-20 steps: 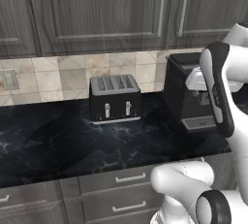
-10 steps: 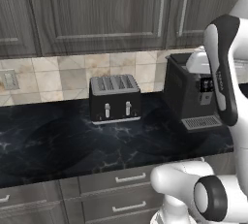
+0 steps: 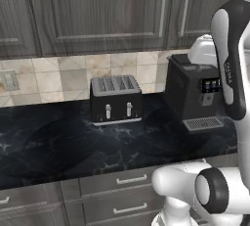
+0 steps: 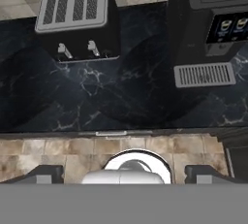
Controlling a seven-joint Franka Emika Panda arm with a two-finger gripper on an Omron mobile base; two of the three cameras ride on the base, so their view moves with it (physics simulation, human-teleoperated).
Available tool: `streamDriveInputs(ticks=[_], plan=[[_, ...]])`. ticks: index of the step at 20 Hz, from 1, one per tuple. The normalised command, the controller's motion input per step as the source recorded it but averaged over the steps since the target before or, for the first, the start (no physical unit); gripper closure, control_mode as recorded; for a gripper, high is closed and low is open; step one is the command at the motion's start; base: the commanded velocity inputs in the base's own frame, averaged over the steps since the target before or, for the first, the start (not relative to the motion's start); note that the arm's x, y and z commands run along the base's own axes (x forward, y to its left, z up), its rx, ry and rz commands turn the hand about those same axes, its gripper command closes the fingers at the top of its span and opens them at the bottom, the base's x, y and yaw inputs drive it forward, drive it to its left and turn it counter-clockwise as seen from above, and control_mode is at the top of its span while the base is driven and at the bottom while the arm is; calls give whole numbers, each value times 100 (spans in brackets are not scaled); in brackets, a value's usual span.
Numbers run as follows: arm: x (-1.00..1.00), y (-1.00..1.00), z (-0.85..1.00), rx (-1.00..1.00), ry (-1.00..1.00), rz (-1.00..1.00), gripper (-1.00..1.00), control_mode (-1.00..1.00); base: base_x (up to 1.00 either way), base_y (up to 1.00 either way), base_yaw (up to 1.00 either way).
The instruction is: Open the cabinet. Pick the soap dispenser and place it next to the sink. Then close the cabinet.
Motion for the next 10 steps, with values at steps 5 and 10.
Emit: streamDriveInputs(ticks=[5,10], plan=[[0,0,0,0,-37,0,-100,-100,0,0,0],[0,0,-2,1,-57,-4,-100,-100,0,0,0]])
